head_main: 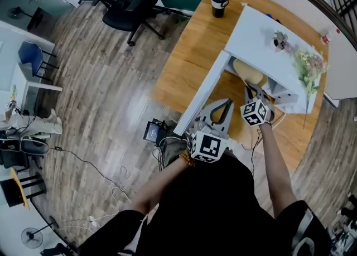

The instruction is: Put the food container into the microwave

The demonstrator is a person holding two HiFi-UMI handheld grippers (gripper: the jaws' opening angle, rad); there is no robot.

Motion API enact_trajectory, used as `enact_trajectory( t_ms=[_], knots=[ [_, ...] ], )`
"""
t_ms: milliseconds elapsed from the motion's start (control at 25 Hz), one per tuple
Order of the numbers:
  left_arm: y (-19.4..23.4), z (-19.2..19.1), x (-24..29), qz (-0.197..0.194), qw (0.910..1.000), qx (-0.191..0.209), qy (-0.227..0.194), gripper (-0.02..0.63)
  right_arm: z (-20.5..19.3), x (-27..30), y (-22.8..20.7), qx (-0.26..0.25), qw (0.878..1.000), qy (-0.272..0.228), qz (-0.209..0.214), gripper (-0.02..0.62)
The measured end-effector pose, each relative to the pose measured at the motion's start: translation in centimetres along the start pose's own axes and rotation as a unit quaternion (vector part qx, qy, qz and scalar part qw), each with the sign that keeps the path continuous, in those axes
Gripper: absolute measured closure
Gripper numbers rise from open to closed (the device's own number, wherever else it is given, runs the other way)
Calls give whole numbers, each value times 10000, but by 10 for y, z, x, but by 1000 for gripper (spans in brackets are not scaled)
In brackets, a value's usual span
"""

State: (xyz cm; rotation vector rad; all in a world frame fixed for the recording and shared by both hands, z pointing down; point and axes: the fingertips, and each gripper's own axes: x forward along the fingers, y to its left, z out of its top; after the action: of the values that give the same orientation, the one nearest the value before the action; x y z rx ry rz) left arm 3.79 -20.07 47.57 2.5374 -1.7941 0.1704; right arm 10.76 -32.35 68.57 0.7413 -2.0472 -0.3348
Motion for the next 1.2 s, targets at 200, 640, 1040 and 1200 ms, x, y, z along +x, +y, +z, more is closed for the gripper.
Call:
enact_trajectory(
  t_ms=[200, 640, 1040, 1200],
  knots=[
    [-1, 7, 6, -55, 10000, -62, -10, 574, -5, 14, -18, -32, 9998, 133, -130, 571],
    [6, 8, 13, 144, 9998, -129, 2, 574, -20, 46, -39, -186, 9992, 329, -156, 571],
    [-3, 9, 17, 152, 9998, -95, 81, 574, -27, 66, -51, -27, 9987, 482, -183, 561],
    [-7, 9, 15, 105, 9998, -127, 120, 574, -27, 63, -56, 99, 9983, 509, -256, 509]
  ],
)
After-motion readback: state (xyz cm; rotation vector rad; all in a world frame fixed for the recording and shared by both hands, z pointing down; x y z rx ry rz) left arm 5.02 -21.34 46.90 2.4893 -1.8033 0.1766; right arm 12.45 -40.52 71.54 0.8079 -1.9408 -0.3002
